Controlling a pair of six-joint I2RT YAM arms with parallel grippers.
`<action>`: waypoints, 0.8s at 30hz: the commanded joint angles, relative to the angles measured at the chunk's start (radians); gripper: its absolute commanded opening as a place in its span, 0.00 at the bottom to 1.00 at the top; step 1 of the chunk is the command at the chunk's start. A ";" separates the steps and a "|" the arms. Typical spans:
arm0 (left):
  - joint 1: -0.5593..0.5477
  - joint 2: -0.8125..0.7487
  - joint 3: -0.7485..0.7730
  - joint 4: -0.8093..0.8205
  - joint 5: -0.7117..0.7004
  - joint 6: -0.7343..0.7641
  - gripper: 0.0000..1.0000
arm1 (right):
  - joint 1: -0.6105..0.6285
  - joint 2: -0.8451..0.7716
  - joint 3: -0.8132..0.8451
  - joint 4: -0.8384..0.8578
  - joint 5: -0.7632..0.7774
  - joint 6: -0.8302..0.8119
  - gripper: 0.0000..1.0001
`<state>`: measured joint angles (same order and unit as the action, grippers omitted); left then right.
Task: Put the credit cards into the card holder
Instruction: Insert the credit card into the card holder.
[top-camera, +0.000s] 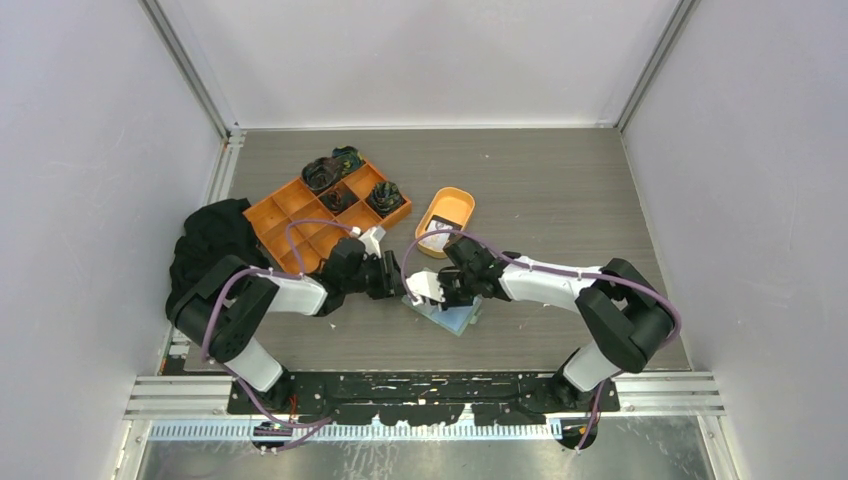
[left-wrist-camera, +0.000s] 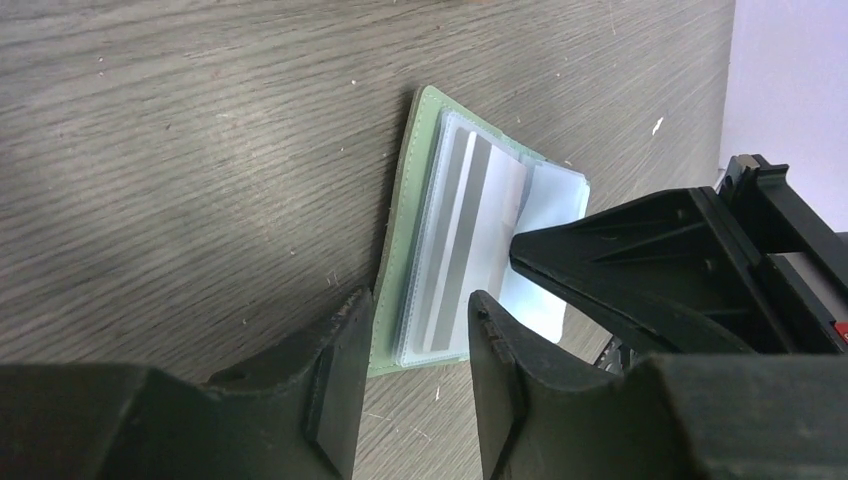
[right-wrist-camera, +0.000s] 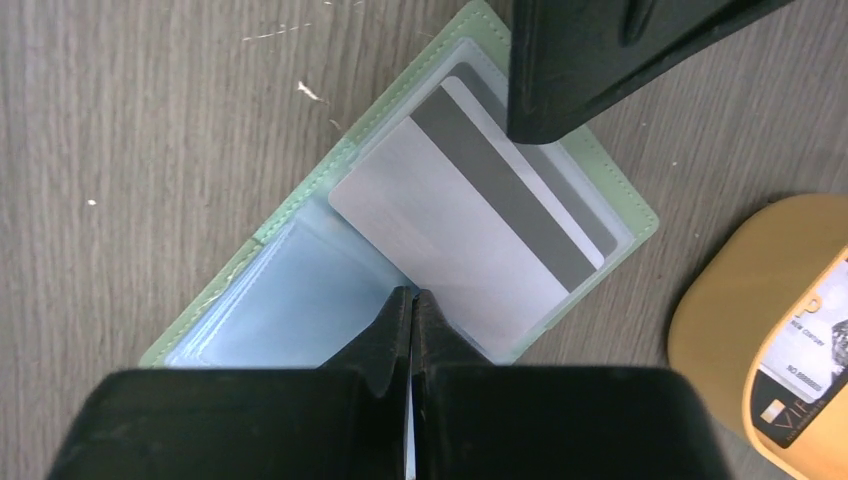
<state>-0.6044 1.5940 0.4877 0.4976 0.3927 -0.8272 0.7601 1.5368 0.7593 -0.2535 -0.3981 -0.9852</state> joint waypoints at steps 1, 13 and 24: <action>-0.002 0.045 -0.009 0.006 0.026 -0.003 0.41 | 0.015 0.043 0.012 0.079 0.082 0.026 0.01; -0.004 0.033 -0.055 0.082 0.029 -0.054 0.41 | 0.017 0.020 0.008 0.165 0.084 0.166 0.03; -0.004 -0.082 -0.071 -0.046 -0.085 -0.067 0.46 | -0.139 -0.095 0.063 -0.086 -0.150 0.120 0.07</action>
<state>-0.6044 1.5463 0.4294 0.5282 0.3668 -0.8906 0.6590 1.4849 0.7952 -0.2806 -0.4587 -0.8509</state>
